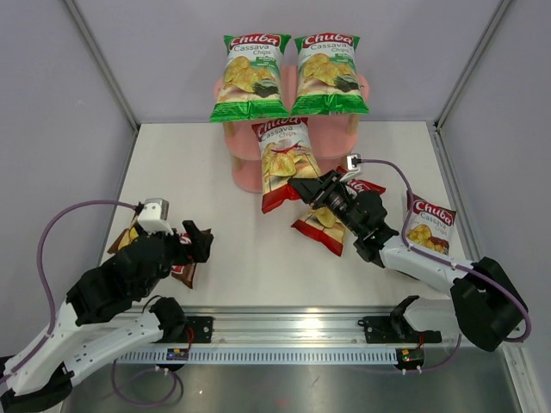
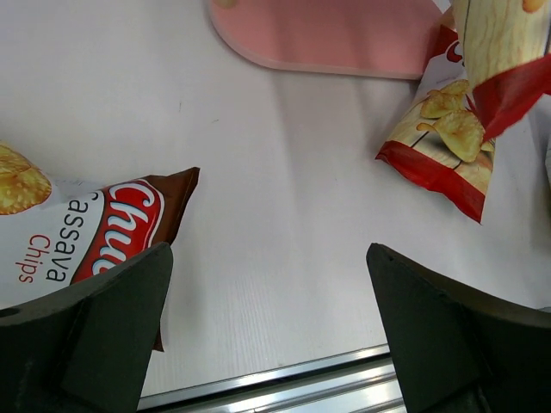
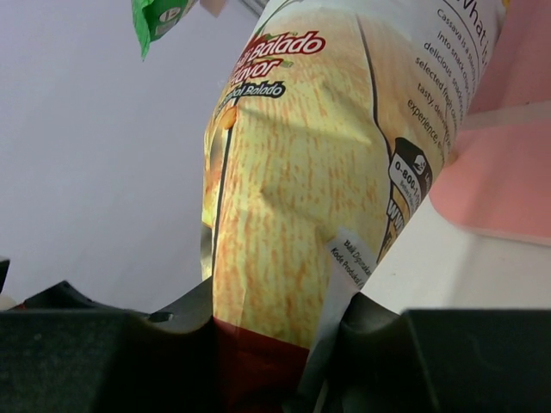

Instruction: Place and organize the chips bags onto the shelf

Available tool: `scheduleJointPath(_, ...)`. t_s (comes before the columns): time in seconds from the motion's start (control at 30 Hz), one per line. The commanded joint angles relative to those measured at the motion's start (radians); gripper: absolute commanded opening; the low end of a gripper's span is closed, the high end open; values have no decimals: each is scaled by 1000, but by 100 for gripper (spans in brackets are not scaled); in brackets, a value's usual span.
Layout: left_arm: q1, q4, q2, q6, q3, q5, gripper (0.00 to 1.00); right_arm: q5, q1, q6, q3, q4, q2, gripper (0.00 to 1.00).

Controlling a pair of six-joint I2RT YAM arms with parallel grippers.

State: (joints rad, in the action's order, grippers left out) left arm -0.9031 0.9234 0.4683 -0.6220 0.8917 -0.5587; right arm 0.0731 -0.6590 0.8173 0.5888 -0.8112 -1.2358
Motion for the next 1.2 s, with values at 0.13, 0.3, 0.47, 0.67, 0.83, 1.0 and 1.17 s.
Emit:
scheduleJointPath(0.13, -3, -24, -108, 64, 0, 14, 99, -10, 32, 34, 144, -132, -120, 16)
scheduleJointPath(0.3, -3, -35, -141, 65, -13, 20, 99, -47, 45, 72, 206, -190, -238, 16)
scheduleJointPath(0.47, -2, -57, -186, 71, -28, 31, 99, -97, 47, 111, 270, -278, -353, 17)
scheduleJointPath(0.67, -3, -61, -218, 65, -36, 26, 99, -98, 45, 154, 390, -290, -496, 17)
scheduleJointPath(0.83, -3, -66, -238, 59, -40, 22, 99, -98, 45, 232, 465, -316, -613, 18)
scheduleJointPath(1.0, -3, -67, -261, 57, -45, 17, 99, -116, 41, 282, 537, -273, -683, 20)
scheduleJointPath(1.17, -3, -67, -286, 54, -46, 13, 99, -151, 10, 267, 591, -226, -711, 23)
